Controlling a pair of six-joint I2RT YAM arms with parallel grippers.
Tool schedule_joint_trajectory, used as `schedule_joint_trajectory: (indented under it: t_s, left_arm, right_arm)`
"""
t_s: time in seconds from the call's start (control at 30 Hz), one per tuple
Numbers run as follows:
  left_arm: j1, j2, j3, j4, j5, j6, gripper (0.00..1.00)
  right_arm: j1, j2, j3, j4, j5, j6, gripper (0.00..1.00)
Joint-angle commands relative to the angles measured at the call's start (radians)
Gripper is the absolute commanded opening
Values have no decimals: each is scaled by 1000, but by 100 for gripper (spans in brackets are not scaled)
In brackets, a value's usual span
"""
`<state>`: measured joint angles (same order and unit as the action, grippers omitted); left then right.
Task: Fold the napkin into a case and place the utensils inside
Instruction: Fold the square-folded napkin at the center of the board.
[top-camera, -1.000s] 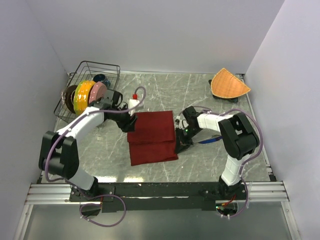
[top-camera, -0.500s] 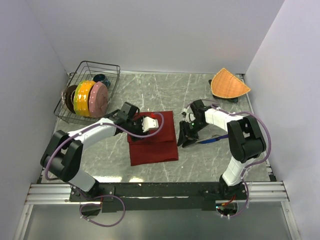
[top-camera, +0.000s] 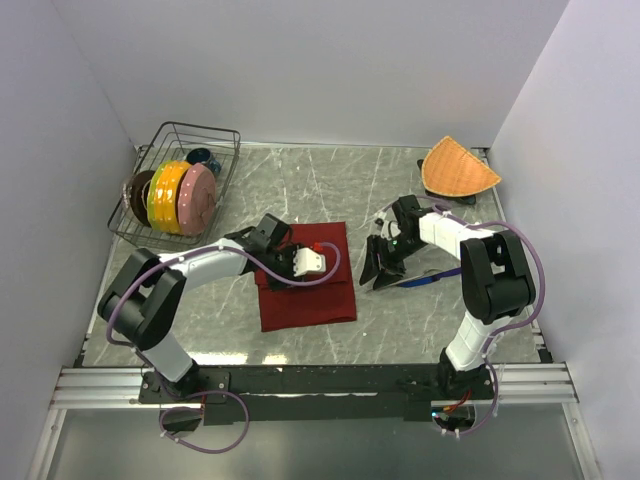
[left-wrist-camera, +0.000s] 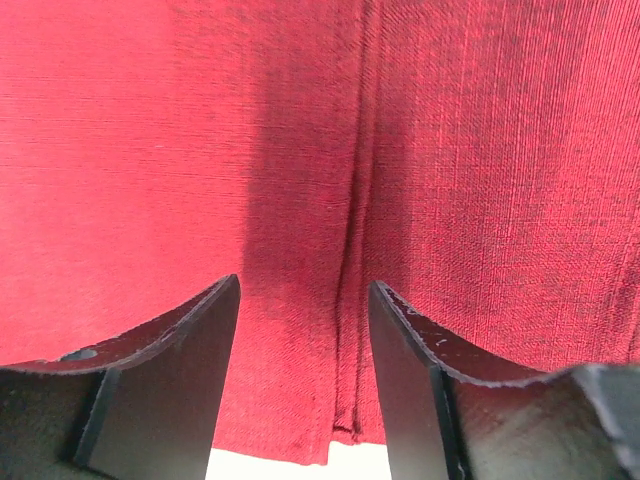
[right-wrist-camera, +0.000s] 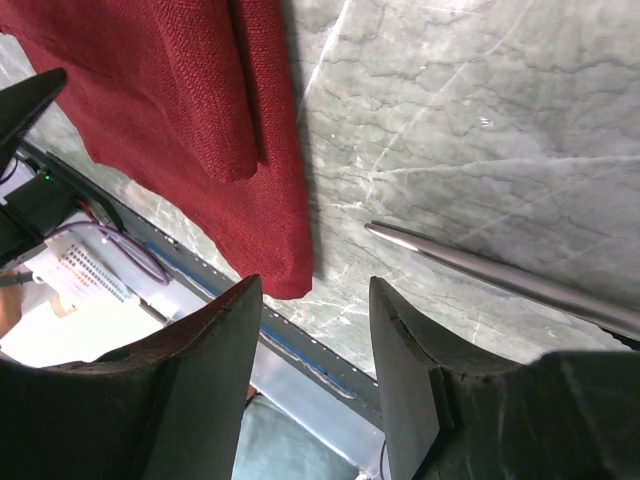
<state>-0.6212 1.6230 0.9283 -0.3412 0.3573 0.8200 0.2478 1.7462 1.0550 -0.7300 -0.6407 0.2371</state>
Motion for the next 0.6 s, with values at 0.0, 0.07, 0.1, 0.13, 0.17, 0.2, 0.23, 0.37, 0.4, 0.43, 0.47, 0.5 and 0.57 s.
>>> schedule_joint_trajectory:
  t_s: [0.0, 0.07, 0.1, 0.13, 0.17, 0.2, 0.23, 0.37, 0.4, 0.43, 0.47, 0.5, 0.57]
  left_arm:
    - [-12, 28, -6, 10, 2, 45, 59]
    - [-11, 41, 0, 14, -4, 42, 54]
    - [-12, 46, 6, 13, -4, 42, 51]
    - [-11, 48, 12, 14, -4, 39, 45]
    - [-11, 49, 14, 16, -3, 36, 41]
    - [-12, 49, 21, 16, 0, 34, 38]
    - [-11, 46, 24, 15, 6, 31, 35]
    - [-11, 29, 44, -21, 23, 31, 28]
    - [-12, 23, 55, -27, 26, 30, 28]
    - [-11, 21, 60, -35, 31, 25, 29]
    - [-11, 15, 64, -39, 31, 21, 31]
    - [-11, 15, 70, -42, 29, 19, 33]
    - [-12, 18, 72, -39, 19, 18, 35]
  right_arm:
    - [-21, -14, 43, -19, -2, -13, 55]
    - [-28, -14, 40, -17, -5, -13, 55]
    - [-30, -14, 37, -14, -5, -13, 55]
    - [-28, -16, 37, -13, -5, -12, 55]
    - [-31, -16, 34, -11, -5, -12, 55]
    - [-30, -17, 33, -9, -7, -12, 55]
    - [-31, -19, 31, -9, -10, -12, 55]
    - [-33, -20, 30, -14, -14, -15, 55]
    - [-35, -20, 31, -14, -16, -15, 55]
    - [-33, -22, 28, -16, -17, -15, 55]
    - [-33, -24, 30, -14, -19, -15, 55]
    - [-33, -24, 28, -13, -20, -16, 55]
    - [-33, -25, 26, -9, -22, -12, 55]
